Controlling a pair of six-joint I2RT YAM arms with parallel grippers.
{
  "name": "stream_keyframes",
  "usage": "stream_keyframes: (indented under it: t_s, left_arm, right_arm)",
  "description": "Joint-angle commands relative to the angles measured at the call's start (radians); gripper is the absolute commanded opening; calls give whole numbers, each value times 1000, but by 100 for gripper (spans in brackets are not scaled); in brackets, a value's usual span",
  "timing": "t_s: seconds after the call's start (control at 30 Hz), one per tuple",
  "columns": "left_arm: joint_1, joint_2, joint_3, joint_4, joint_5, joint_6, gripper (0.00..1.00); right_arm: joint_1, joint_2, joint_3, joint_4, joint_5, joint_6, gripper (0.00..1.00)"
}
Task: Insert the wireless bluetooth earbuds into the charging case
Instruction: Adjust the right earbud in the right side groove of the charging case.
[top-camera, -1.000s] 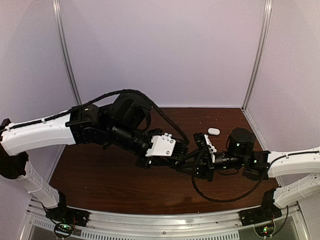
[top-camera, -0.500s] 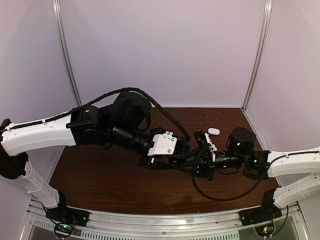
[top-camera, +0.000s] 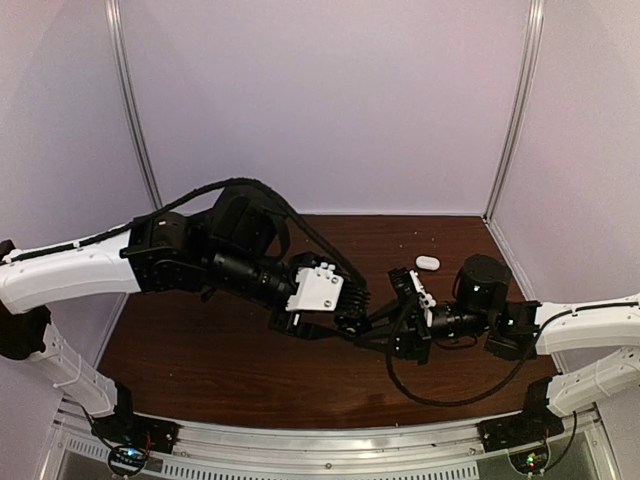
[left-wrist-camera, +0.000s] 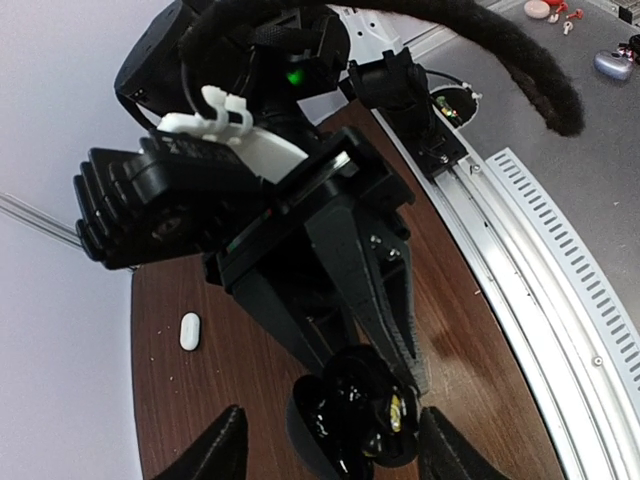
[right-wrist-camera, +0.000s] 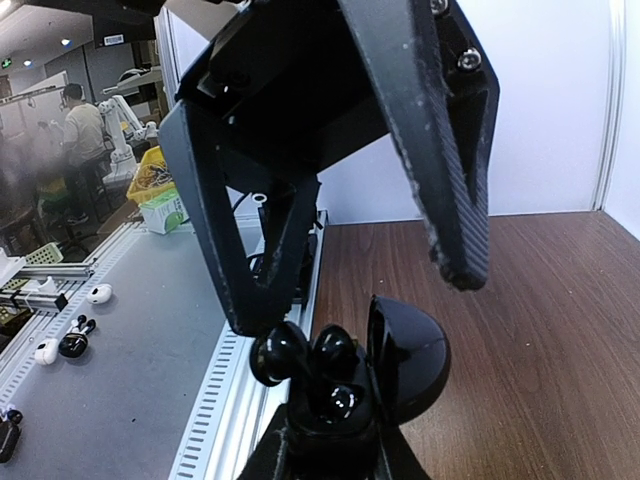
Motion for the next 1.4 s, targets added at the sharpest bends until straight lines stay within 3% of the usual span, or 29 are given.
stream_keyframes:
  t_s: [0.0, 0.9, 1.37]
  left_arm:
    - [-3, 14, 14, 32, -26, 5, 58]
    - [-2, 56, -2, 151, -116, -161, 50]
    - [-2, -38, -87, 163, -3, -123, 48]
  right_arm:
    - [-4, -9, 18, 3, -24, -18, 0]
    - [-4, -31, 9, 9, -7, -9, 0]
    - [-4, -45, -3, 13, 18, 4, 0]
